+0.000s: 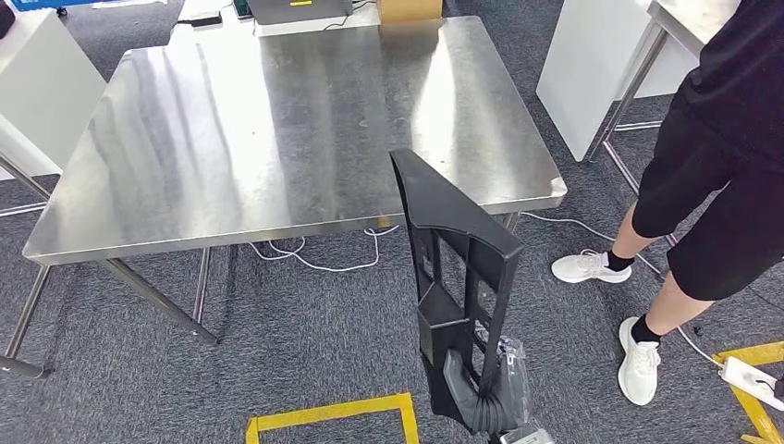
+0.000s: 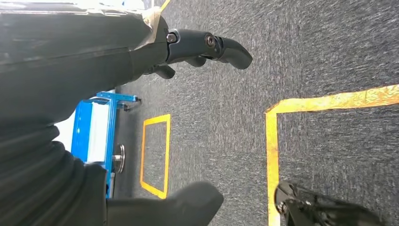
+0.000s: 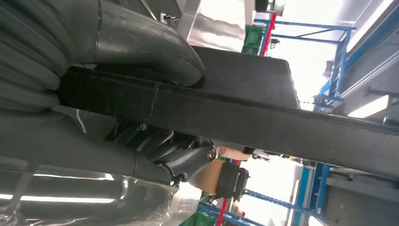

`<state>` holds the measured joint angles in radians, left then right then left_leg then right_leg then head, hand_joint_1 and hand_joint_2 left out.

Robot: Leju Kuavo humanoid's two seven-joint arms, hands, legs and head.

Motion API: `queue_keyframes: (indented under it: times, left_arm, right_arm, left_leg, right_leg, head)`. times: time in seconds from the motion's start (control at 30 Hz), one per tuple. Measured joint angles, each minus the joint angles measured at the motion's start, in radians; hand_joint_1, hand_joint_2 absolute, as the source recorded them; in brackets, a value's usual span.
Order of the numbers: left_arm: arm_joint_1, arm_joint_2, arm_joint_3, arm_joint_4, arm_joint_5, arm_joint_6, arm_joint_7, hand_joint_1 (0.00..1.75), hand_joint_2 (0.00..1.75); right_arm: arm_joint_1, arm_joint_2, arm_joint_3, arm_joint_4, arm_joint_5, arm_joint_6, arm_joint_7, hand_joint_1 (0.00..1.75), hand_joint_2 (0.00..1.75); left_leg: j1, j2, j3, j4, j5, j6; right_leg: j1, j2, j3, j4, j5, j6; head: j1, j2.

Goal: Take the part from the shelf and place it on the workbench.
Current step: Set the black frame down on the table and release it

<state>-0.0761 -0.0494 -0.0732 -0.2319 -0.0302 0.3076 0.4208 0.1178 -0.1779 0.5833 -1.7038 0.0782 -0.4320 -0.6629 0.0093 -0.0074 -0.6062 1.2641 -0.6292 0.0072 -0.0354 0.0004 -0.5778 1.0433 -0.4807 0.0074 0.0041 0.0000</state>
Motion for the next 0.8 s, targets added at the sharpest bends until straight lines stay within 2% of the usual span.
queue_keyframes:
  times: [0.03,0.07,0.1,0.17,0.2,0.23,0.27,0.3,0.37,0.43,0.5,0.53,0.57,0.6,0.63,0.67,0.73,0.77,0.8]
  left_arm:
    - [0.0,0.0,0.0,0.0,0.0,-0.001,0.0,0.0,1.75]
    - [0.001,0.0,0.0,0.0,-0.001,-0.002,0.0,0.0,1.75]
    - [0.001,0.0,0.0,0.0,-0.001,-0.003,0.0,0.0,1.75]
    - [0.0,0.0,0.0,0.0,-0.003,-0.004,0.0,0.0,1.75]
    - [-0.001,0.0,0.0,0.0,-0.004,-0.004,-0.001,0.0,1.75]
    - [-0.002,0.0,0.0,0.0,-0.004,-0.005,-0.001,0.0,1.75]
    - [-0.003,0.0,0.0,0.0,-0.004,-0.006,-0.002,0.0,1.75]
    - [-0.004,0.0,0.0,0.0,-0.004,-0.009,-0.002,0.0,1.75]
    - [-0.004,0.0,0.0,0.0,-0.004,-0.015,-0.002,0.0,1.75]
    - [-0.005,-0.002,0.0,0.0,-0.004,-0.021,-0.002,0.0,1.75]
    - [-0.008,-0.002,0.0,0.0,-0.006,-0.025,-0.002,0.0,1.75]
    - [-0.009,-0.002,0.0,0.0,-0.008,-0.025,-0.002,0.0,1.75]
    - [-0.01,-0.003,-0.001,0.0,-0.01,-0.026,-0.002,0.0,1.75]
    - [-0.01,-0.003,-0.001,0.0,-0.011,-0.027,-0.002,0.0,1.75]
    - [-0.01,-0.003,-0.002,0.0,-0.012,-0.028,-0.002,0.0,1.75]
    - [-0.01,-0.004,-0.003,0.0,-0.013,-0.03,-0.002,0.0,1.75]
    - [-0.012,-0.006,-0.004,0.0,-0.017,-0.033,-0.002,0.0,1.75]
    - [-0.013,-0.006,-0.005,0.0,-0.018,-0.034,-0.002,0.0,1.75]
    - [-0.014,-0.007,-0.005,0.0,-0.019,-0.034,-0.002,0.0,1.75]
  right_arm:
    - [-0.002,0.0,0.0,0.0,0.0,0.001,0.0,1.75,1.75]
    - [-0.004,0.001,0.0,0.001,0.0,0.001,0.0,1.75,1.75]
    - [-0.005,0.001,0.0,0.001,0.0,0.001,0.0,1.75,1.75]
    - [-0.008,0.005,0.0,0.002,0.001,0.001,0.0,1.75,1.75]
    - [-0.009,0.008,0.0,0.002,0.002,0.001,0.001,1.75,1.75]
    - [-0.011,0.01,0.0,0.002,0.002,0.0,0.002,1.75,1.75]
    - [-0.011,0.012,0.0,0.001,0.003,-0.001,0.004,1.75,1.75]
    - [-0.011,0.013,0.0,0.001,0.003,-0.002,0.005,1.75,1.75]
    - [-0.009,0.014,0.0,0.0,0.005,-0.003,0.006,1.75,1.75]
    - [-0.01,0.015,0.0,0.0,0.009,-0.004,0.007,1.75,1.75]
    - [-0.01,0.014,0.0,0.001,0.011,-0.005,0.008,1.75,1.75]
    - [-0.008,0.014,0.0,0.002,0.012,-0.005,0.01,1.75,1.75]
    - [-0.007,0.014,-0.001,0.002,0.013,-0.006,0.011,1.75,1.75]
    - [-0.006,0.014,-0.003,0.003,0.014,-0.006,0.012,1.75,1.75]
    - [-0.005,0.014,-0.004,0.003,0.015,-0.006,0.013,1.75,1.75]
    - [-0.005,0.014,-0.006,0.004,0.017,-0.007,0.013,1.75,1.75]
    - [-0.005,0.014,-0.009,0.004,0.021,-0.006,0.015,1.75,1.75]
    - [-0.005,0.014,-0.01,0.004,0.023,-0.005,0.016,1.75,1.75]
    - [-0.005,0.015,-0.01,0.004,0.025,-0.004,0.018,1.75,1.75]
  left_leg:
    - [0.001,0.001,-0.039,0.038,-0.016,-0.003]
    - [0.002,0.002,-0.066,0.047,-0.011,-0.003]
    - [0.003,0.004,-0.076,0.024,0.021,-0.001]
    - [0.0,0.014,-0.054,-0.094,0.127,0.012]
    - [-0.005,0.021,-0.041,-0.146,0.159,0.019]
    - [-0.01,0.026,-0.03,-0.186,0.176,0.026]
    - [-0.015,0.029,-0.026,-0.204,0.179,0.031]
    - [-0.019,0.028,-0.026,-0.208,0.175,0.034]
    - [-0.017,0.024,-0.015,-0.226,0.188,0.043]
    - [-0.011,0.021,-0.002,-0.24,0.192,0.054]
    - [-0.011,0.017,0.002,-0.243,0.189,0.062]
    - [-0.013,0.014,0.003,-0.243,0.188,0.064]
    - [-0.015,0.01,0.003,-0.243,0.186,0.065]
    - [-0.017,0.006,0.005,-0.243,0.186,0.065]
    - [-0.019,0.002,0.007,-0.243,0.185,0.064]
    - [-0.02,-0.001,0.01,-0.242,0.184,0.063]
    - [-0.026,-0.007,0.014,-0.241,0.179,0.056]
    - [-0.028,-0.008,0.015,-0.24,0.177,0.052]
    - [-0.029,-0.009,0.014,-0.24,0.176,0.048]
  right_leg:
    - [0.001,-0.002,0.007,0.0,-0.007,-0.004]
    - [0.003,-0.003,0.015,0.0,-0.014,-0.006]
    - [0.004,-0.005,0.025,-0.001,-0.021,-0.006]
    - [0.007,-0.009,0.043,-0.002,-0.035,-0.005]
    - [0.009,-0.011,0.05,-0.004,-0.041,-0.002]
    - [0.011,-0.013,0.054,-0.005,-0.045,0.001]
    - [0.014,-0.015,0.054,-0.007,-0.047,0.004]
    - [0.017,-0.018,0.057,-0.011,-0.048,0.008]
    - [0.024,-0.022,0.058,-0.01,-0.055,0.016]
    - [0.029,-0.018,0.034,0.048,-0.084,0.015]
    - [0.028,-0.01,-0.035,0.177,-0.134,0.008]
    - [0.027,-0.008,-0.07,0.236,-0.151,0.009]
    - [0.026,-0.007,-0.093,0.266,-0.154,0.013]
    - [0.026,-0.007,-0.096,0.256,-0.139,0.02]
    - [0.026,-0.006,-0.079,0.207,-0.109,0.027]
    - [0.026,-0.005,-0.047,0.132,-0.073,0.033]
    - [0.028,-0.001,0.004,0.011,-0.021,0.027]
    - [0.029,0.001,0.016,-0.017,-0.011,0.019]
    - [0.031,0.001,0.018,-0.022,-0.008,0.011]
  head:
    - [0.0,0.0]
    - [-0.001,0.0]
    - [-0.001,0.0]
    - [-0.001,0.0]
    - [0.0,0.0]
    - [-0.002,0.0]
    - [-0.002,0.0]
    - [-0.004,0.0]
    - [-0.005,0.0]
    - [-0.003,0.0]
    - [0.001,0.0]
    - [0.003,0.0]
    - [0.003,0.0]
    - [0.003,0.0]
    - [0.004,0.0]
    - [0.004,0.0]
    - [0.004,0.0]
    - [0.003,0.0]
    - [0.003,0.0]
